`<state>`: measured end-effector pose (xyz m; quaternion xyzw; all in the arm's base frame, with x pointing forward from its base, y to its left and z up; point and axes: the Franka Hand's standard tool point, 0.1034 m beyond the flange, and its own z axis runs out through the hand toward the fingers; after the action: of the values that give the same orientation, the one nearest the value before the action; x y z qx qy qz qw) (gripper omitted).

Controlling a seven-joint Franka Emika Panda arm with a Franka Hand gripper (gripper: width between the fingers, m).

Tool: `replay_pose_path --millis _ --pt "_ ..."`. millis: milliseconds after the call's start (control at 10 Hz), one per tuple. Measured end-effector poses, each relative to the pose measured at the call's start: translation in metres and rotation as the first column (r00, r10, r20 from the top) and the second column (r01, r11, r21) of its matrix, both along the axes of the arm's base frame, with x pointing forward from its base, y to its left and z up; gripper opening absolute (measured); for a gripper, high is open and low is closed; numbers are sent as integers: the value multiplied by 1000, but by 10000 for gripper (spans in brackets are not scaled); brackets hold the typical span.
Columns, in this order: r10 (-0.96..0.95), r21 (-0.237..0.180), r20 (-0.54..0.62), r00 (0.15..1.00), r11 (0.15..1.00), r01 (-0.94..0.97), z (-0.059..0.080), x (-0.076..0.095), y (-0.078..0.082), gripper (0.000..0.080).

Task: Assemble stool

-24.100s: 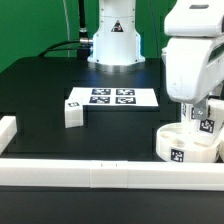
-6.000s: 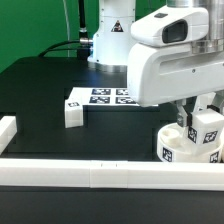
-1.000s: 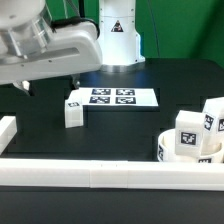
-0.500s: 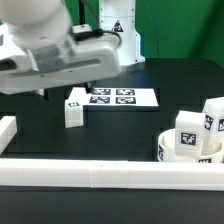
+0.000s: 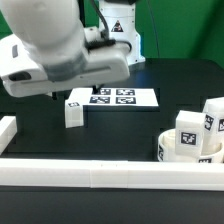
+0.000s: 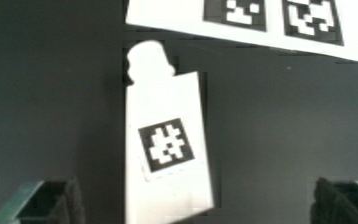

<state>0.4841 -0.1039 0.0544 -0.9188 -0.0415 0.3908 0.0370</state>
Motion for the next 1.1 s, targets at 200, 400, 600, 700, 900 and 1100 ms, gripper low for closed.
replay_pose_path --millis 200,400,600,700,900,1100 --pt "57 -3 -130 990 998 -57 -4 -3 -1 648" --pt "60 -4 -130 990 998 -61 -9 1 0 648" --pt "60 -4 -131 990 998 -61 -9 0 0 648" --pt "60 -4 -131 990 998 -61 -10 0 0 648" --pt "52 -14 -132 990 998 -54 -10 0 -1 648" --pt "-22 -144 -129 991 990 3 -12 -1 -4 648"
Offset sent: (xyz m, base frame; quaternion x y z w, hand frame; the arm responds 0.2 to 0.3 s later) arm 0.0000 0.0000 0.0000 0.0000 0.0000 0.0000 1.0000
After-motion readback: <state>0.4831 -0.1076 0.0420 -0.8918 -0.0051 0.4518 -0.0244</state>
